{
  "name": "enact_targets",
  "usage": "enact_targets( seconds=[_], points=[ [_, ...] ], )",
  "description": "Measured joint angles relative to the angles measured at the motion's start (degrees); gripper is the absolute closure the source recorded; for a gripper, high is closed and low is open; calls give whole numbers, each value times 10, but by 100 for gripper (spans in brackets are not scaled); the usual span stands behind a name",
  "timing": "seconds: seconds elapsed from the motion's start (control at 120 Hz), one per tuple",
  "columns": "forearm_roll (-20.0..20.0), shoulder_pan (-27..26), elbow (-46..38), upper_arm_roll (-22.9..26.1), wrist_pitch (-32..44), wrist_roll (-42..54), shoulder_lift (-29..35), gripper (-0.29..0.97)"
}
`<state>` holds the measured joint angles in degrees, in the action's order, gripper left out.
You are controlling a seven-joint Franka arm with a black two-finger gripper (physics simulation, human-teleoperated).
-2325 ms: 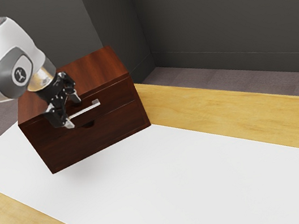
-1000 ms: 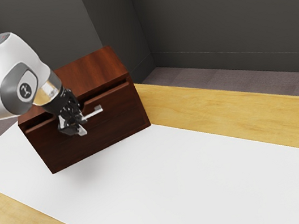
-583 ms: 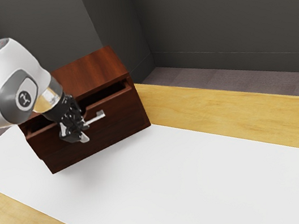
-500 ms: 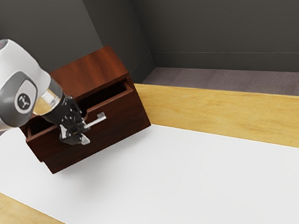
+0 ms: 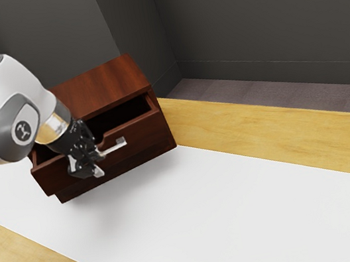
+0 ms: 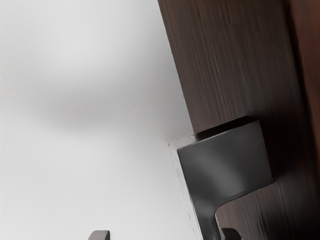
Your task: Pull the drawer handle with one arm to open the drawer
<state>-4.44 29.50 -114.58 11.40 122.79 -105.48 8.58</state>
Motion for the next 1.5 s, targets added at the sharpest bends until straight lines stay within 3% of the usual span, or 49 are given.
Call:
enact_targets(
  seconds=[1.5],
  points=[
    [-43,-61,-112,3,16,-29,111,48]
  ],
)
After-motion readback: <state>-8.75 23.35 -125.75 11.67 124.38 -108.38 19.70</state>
